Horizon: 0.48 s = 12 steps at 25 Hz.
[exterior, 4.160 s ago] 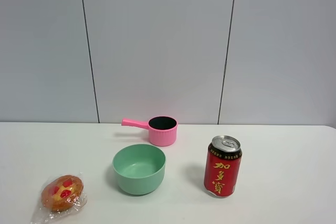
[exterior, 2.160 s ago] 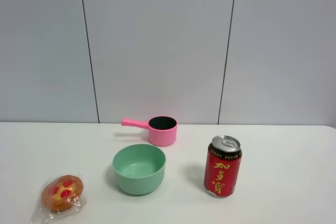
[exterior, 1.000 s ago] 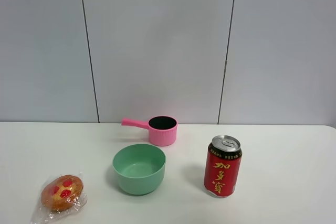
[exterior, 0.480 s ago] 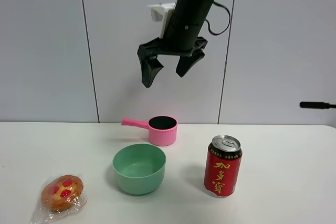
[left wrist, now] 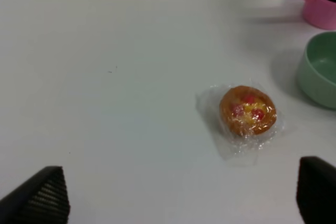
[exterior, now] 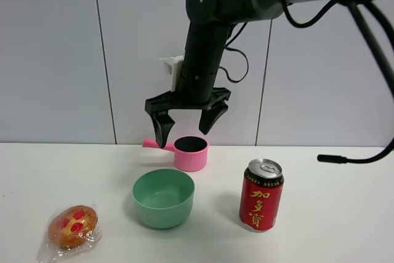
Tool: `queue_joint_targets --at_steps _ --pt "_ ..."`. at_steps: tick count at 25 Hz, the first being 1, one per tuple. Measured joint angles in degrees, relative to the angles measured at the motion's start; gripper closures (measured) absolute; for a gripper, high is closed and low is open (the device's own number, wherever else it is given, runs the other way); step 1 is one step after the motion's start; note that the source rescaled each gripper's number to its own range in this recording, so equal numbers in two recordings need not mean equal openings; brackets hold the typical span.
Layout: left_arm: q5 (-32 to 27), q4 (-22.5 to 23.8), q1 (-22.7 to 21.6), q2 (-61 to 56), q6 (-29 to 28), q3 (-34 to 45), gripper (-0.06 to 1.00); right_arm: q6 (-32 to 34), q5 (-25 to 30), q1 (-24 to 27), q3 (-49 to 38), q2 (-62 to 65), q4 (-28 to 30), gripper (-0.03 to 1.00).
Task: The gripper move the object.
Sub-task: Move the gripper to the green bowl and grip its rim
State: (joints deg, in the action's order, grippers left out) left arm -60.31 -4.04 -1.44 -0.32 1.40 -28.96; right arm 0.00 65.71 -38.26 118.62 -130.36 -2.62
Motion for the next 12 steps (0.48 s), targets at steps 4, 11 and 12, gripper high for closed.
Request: queue_joint_targets --at_steps 4,11,12 --pt "0.00 0.00 0.00 0.00 0.00 0.00 -0.06 0.00 -0.13 -0.97 0.00 -3.50 -0.06 -0.01" --pt "0.00 0.00 0.00 0.00 0.00 0.00 -0.06 0.00 -1.97 -1.04 0.00 -7.75 1.48 0.01" --pt "0.00 0.00 0.00 0.00 0.00 0.00 -0.06 0.00 -2.18 -1.04 0.00 -8.24 1.48 0.01"
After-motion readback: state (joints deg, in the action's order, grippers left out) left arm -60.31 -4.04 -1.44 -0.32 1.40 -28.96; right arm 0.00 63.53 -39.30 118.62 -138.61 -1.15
